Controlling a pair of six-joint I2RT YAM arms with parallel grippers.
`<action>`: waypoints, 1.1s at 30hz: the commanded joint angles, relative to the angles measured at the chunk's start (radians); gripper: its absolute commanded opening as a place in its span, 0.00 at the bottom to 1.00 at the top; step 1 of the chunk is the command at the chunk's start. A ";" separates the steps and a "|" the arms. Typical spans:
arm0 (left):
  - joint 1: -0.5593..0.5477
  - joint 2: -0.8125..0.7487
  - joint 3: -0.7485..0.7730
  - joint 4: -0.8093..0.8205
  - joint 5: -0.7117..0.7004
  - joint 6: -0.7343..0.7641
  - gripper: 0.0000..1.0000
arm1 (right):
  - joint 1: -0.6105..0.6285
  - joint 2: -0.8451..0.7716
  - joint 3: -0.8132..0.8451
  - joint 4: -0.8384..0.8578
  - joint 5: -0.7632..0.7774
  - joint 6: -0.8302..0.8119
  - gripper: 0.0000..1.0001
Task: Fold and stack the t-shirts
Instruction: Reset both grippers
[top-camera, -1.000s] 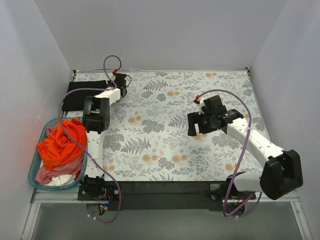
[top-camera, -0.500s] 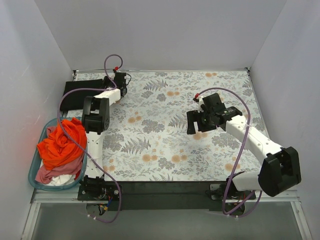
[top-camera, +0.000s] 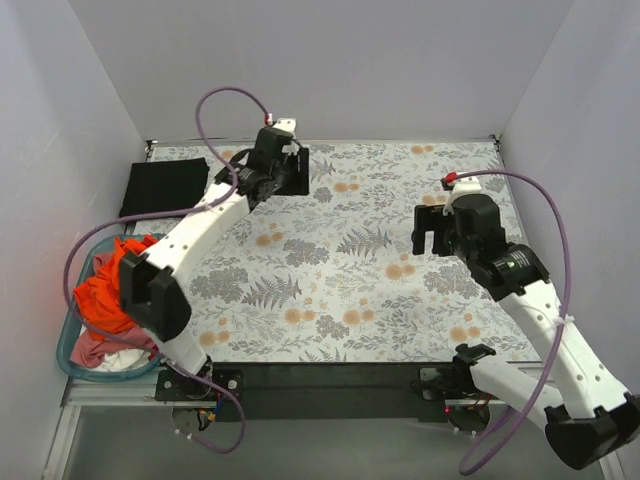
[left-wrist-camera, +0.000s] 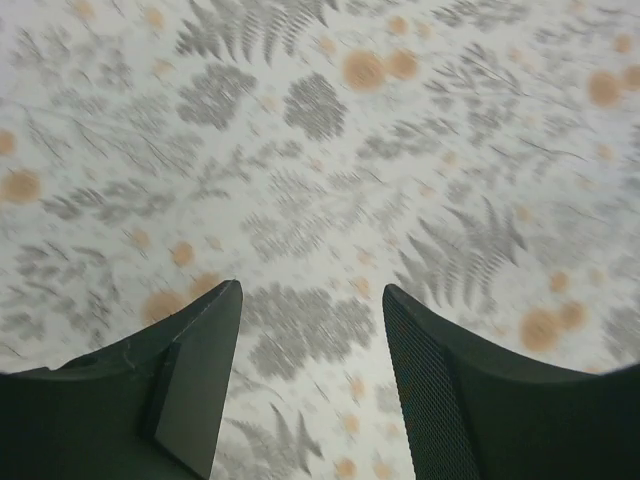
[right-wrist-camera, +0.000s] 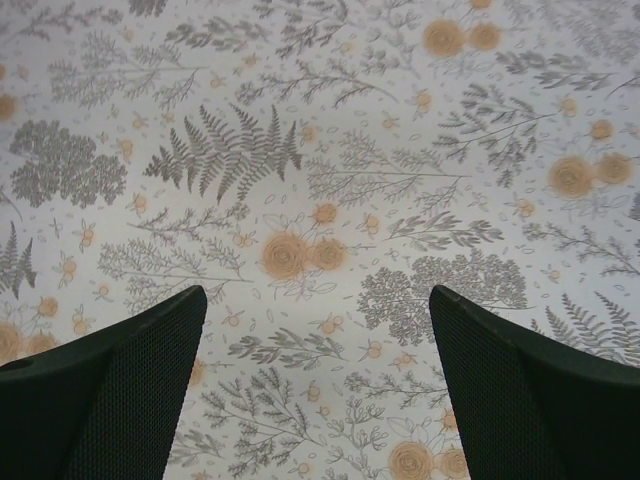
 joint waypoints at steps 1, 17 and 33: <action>0.059 -0.204 -0.160 -0.113 0.318 -0.226 0.57 | -0.004 -0.105 0.008 -0.028 0.150 -0.002 0.98; 0.059 -1.280 -0.627 -0.127 -0.224 -0.338 0.84 | -0.004 -0.529 -0.210 0.010 0.328 -0.045 0.99; 0.060 -1.498 -0.883 -0.016 -0.273 -0.332 0.89 | -0.005 -0.702 -0.290 0.067 0.357 -0.045 0.98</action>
